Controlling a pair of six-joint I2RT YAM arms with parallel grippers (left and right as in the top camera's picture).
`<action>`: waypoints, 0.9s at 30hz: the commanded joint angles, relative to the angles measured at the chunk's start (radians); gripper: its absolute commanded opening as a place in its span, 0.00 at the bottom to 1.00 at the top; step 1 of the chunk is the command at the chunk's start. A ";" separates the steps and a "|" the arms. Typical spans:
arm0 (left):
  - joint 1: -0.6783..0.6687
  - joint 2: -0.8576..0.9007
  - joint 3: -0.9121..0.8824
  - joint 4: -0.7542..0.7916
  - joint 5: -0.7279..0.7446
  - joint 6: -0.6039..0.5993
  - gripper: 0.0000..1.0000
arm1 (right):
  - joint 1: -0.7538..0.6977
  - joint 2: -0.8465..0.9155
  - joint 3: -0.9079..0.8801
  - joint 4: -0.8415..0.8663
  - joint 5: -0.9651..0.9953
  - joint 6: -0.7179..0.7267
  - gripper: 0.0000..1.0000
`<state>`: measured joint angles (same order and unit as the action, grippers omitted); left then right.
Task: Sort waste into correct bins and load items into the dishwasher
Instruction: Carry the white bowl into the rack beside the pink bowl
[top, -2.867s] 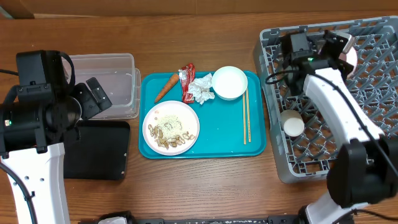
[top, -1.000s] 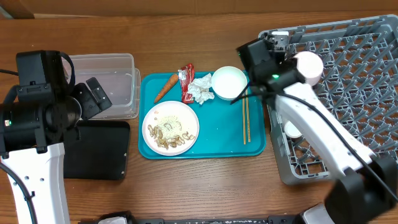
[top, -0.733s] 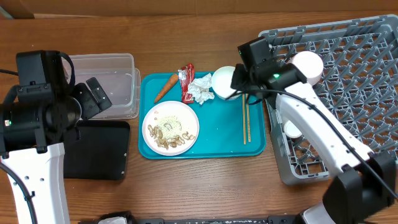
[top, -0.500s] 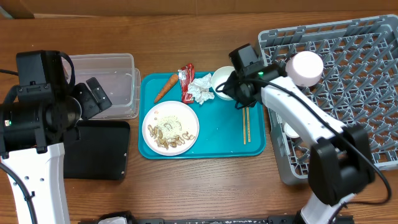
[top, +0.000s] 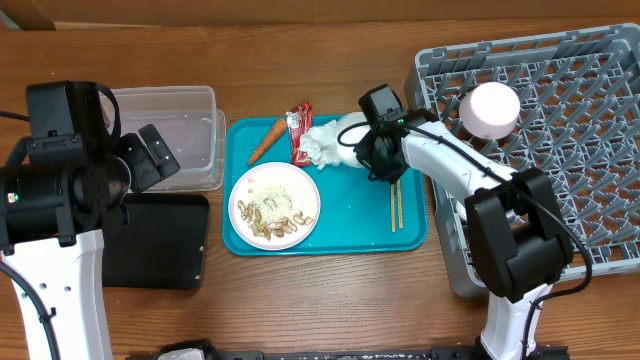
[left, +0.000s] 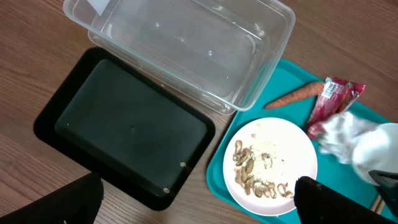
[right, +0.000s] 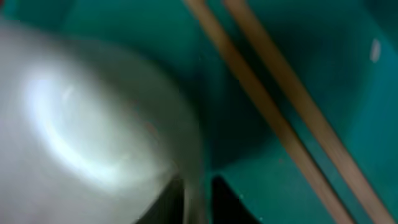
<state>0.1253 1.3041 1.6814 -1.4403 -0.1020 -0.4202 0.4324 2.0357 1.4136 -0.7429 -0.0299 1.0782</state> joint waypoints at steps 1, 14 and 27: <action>0.005 0.003 0.010 0.004 -0.002 -0.014 1.00 | -0.002 -0.033 0.013 -0.003 -0.007 -0.065 0.04; 0.005 0.003 0.010 0.004 -0.002 -0.014 1.00 | -0.019 -0.375 0.082 -0.213 0.607 -0.288 0.04; 0.005 0.003 0.010 0.004 -0.002 -0.014 1.00 | -0.293 -0.353 0.080 -0.199 1.450 -0.407 0.04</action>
<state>0.1253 1.3041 1.6814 -1.4403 -0.1020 -0.4202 0.2329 1.6363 1.4841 -0.9424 1.2438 0.7174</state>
